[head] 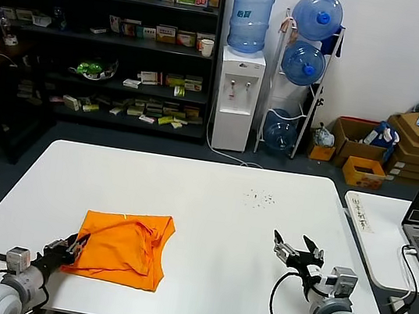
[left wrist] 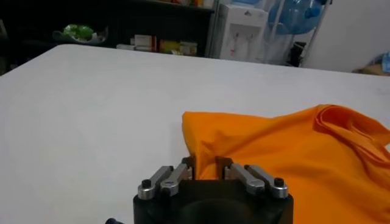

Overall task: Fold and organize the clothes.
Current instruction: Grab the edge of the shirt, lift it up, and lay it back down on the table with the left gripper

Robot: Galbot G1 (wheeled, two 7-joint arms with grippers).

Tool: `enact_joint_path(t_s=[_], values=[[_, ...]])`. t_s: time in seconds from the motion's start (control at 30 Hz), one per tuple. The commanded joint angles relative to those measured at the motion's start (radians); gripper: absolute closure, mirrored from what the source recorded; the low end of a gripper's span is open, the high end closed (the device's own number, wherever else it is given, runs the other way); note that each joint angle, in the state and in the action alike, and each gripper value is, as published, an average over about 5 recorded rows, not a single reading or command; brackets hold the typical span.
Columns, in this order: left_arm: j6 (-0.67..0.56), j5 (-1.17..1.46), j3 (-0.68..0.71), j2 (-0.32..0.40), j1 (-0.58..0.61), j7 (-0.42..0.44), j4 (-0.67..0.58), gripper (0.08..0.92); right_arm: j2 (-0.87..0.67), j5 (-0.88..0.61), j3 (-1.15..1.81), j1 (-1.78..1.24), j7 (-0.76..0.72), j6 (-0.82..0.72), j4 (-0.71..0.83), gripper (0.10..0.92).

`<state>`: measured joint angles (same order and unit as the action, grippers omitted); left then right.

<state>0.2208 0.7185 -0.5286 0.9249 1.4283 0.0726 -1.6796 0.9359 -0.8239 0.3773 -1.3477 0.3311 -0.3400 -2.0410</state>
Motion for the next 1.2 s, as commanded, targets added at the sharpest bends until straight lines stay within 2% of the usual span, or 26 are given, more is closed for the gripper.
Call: enact_joint_path(t_s=[0.03,0.17,0.27,0.43,0.57,0.67,0.87,1.1,1.2], values=[[0.0,0.001,-0.005,0.009,0.016,-0.005,-0.051,0.735,0.001,0.0,0.002,-0.003,0.001,0.001,-0.002,0.203],[-0.007,-0.004,-0.027,0.032,0.032,-0.013,-0.102,0.847,0.001,0.001,0.003,-0.004,0.0,0.002,-0.001,0.203],[-0.017,-0.034,-0.045,0.053,0.044,-0.02,-0.156,0.892,0.002,0.001,0.003,-0.003,0.0,0.003,0.001,0.203],[0.0,-0.097,-0.071,0.086,0.073,-0.05,-0.285,0.895,0.005,0.002,0.0,-0.001,0.0,0.003,0.004,0.203],[0.066,-0.18,-0.088,0.105,0.104,-0.081,-0.416,0.895,0.008,0.004,-0.005,0.002,0.0,0.004,0.007,0.203],[0.121,-0.267,-0.113,0.093,0.134,-0.075,-0.485,0.895,0.009,0.004,-0.006,0.003,0.0,0.004,0.006,0.203],[0.142,-0.388,-0.222,-0.005,0.154,-0.03,-0.421,0.895,0.007,0.004,-0.004,0.005,-0.005,0.008,0.008,0.203],[0.134,-0.416,-0.333,-0.184,0.16,-0.005,-0.286,0.895,0.013,0.003,-0.012,0.019,-0.01,0.011,0.015,0.203],[0.12,-0.423,-0.352,-0.237,0.157,0.001,-0.225,0.895,0.018,0.004,-0.015,0.023,-0.013,0.013,0.016,0.203]])
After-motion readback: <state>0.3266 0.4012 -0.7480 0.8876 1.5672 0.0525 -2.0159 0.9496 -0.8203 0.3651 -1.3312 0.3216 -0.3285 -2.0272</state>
